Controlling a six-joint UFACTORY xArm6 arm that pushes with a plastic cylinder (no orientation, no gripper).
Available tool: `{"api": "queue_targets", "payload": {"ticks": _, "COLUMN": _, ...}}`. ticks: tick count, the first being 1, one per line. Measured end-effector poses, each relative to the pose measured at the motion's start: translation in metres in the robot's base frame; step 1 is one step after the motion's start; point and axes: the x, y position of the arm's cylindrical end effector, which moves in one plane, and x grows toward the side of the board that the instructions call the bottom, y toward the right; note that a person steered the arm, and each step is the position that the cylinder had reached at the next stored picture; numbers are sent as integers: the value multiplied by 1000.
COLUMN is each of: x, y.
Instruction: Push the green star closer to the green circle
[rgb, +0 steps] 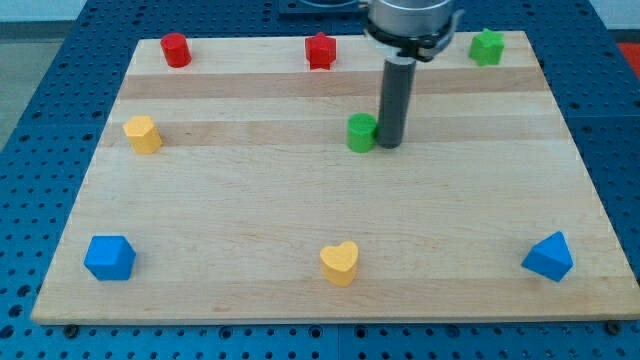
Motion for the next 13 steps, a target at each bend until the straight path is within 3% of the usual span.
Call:
{"api": "queue_targets", "payload": {"ticks": 2, "x": -5, "y": -28}}
{"api": "queue_targets", "payload": {"ticks": 4, "x": -26, "y": 83}}
{"api": "queue_targets", "payload": {"ticks": 6, "x": -99, "y": 154}}
{"api": "queue_targets", "payload": {"ticks": 8, "x": -145, "y": 233}}
{"api": "queue_targets", "payload": {"ticks": 10, "x": -213, "y": 235}}
{"api": "queue_targets", "payload": {"ticks": 13, "x": -187, "y": 181}}
